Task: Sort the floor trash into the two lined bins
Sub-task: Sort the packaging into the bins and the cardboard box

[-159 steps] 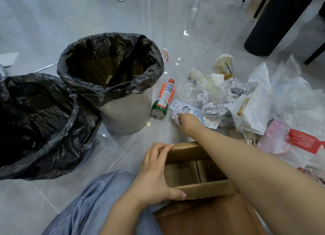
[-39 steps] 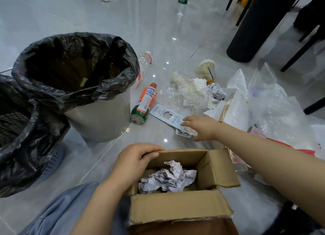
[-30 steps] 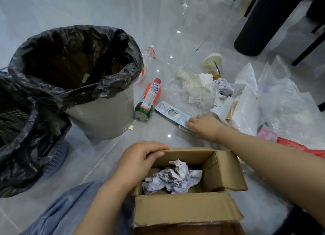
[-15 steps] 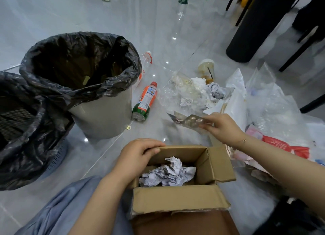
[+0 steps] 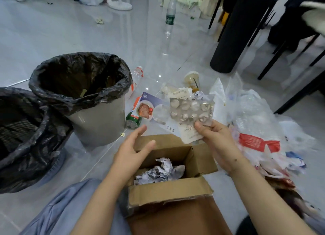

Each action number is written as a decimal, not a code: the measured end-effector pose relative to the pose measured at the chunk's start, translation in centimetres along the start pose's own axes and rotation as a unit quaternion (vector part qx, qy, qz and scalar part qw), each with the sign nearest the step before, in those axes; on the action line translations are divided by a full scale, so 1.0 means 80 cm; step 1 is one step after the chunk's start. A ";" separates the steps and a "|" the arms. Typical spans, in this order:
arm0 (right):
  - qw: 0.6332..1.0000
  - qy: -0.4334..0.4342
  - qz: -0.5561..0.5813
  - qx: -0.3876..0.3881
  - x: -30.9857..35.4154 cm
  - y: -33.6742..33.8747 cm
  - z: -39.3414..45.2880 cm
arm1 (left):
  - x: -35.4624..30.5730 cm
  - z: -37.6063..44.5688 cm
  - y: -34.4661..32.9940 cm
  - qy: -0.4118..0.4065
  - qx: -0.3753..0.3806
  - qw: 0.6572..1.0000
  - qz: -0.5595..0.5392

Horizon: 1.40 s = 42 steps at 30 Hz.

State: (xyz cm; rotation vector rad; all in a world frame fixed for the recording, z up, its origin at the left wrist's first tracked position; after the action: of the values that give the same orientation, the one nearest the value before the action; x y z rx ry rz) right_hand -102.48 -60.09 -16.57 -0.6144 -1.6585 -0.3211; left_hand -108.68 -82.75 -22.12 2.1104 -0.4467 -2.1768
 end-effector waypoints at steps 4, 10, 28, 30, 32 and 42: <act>0.991 -0.059 0.116 -0.012 -0.032 -0.014 -0.023 | -0.040 -0.006 -0.015 0.112 0.014 0.972 -0.204; 0.983 -0.094 0.152 -0.035 -0.062 -0.030 -0.051 | -0.045 -0.030 -0.050 0.172 0.003 0.915 -0.366; 0.994 -0.012 -0.019 -0.110 -0.057 -0.009 -0.067 | 0.000 -0.032 -0.001 0.150 -0.102 0.951 -0.248; 0.987 0.047 -0.134 -0.079 -0.045 -0.002 -0.065 | 0.001 -0.029 0.007 0.144 -0.115 0.953 -0.242; 0.964 0.091 -0.249 -0.033 -0.037 -0.001 -0.065 | 0.000 -0.027 0.012 0.138 -0.121 0.952 -0.244; 0.950 0.176 -0.252 -0.050 -0.001 0.004 -0.065 | -0.003 -0.024 0.013 0.134 -0.108 0.953 -0.248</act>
State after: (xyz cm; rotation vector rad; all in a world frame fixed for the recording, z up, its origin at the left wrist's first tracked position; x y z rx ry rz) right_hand -98.03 -62.65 -15.75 -0.1770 -1.4361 -0.8411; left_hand -106.91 -84.00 -21.66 2.5357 0.3684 -1.9722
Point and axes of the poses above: each hand's wrist, its own z-axis towards the middle knuckle, its own y-axis out of the back of the hand, x = y × z, the point moved 6 cm from there along z, towards the middle knuckle, and after that the axes turned 12 degrees about -x, right-handed, at the moved point
